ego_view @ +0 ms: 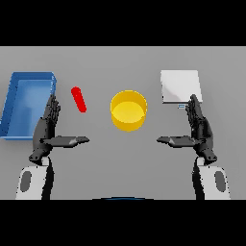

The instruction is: Pick up the red beaker and tilt it to pour out 1 green nut into yellow bowl. Pick up the yellow bowl and place it on the metallic measuring scale.

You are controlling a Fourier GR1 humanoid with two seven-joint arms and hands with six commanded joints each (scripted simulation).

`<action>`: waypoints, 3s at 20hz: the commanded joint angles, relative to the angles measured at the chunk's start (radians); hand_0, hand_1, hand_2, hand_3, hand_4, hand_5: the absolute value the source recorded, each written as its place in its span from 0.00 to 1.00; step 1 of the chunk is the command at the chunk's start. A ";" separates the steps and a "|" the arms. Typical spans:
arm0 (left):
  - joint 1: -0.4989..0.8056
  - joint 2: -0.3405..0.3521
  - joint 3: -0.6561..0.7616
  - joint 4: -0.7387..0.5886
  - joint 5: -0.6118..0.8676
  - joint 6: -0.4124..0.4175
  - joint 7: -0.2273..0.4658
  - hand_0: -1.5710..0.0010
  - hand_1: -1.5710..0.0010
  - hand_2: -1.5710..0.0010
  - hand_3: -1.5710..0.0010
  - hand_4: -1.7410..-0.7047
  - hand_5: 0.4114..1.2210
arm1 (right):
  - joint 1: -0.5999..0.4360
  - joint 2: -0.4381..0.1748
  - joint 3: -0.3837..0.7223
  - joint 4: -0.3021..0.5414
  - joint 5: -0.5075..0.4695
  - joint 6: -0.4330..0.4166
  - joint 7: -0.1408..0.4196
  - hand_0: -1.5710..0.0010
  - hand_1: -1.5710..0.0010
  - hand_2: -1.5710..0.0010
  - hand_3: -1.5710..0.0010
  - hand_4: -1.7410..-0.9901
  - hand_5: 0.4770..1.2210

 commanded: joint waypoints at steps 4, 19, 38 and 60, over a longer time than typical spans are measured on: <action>-0.022 0.021 0.023 0.020 0.017 -0.009 0.008 1.00 1.00 1.00 1.00 0.62 0.26 | -0.003 0.011 0.009 0.000 0.009 -0.008 0.002 1.00 1.00 1.00 1.00 0.82 0.25; -0.030 0.063 -0.058 0.032 -0.149 0.014 -0.018 1.00 1.00 1.00 1.00 0.60 0.27 | 0.109 -0.020 0.162 -0.136 0.284 -0.074 -0.091 1.00 1.00 1.00 1.00 0.80 0.23; -0.478 0.043 0.047 0.643 -0.210 0.121 -0.213 1.00 1.00 1.00 1.00 0.47 0.31 | 0.113 -0.022 0.144 -0.129 0.238 -0.050 -0.101 1.00 1.00 1.00 1.00 0.63 0.29; -0.618 0.027 0.099 0.789 -0.200 0.207 -0.359 0.03 0.03 0.03 0.05 0.03 0.88 | 0.090 -0.030 0.142 -0.107 0.281 -0.083 -0.125 1.00 1.00 1.00 1.00 0.80 0.25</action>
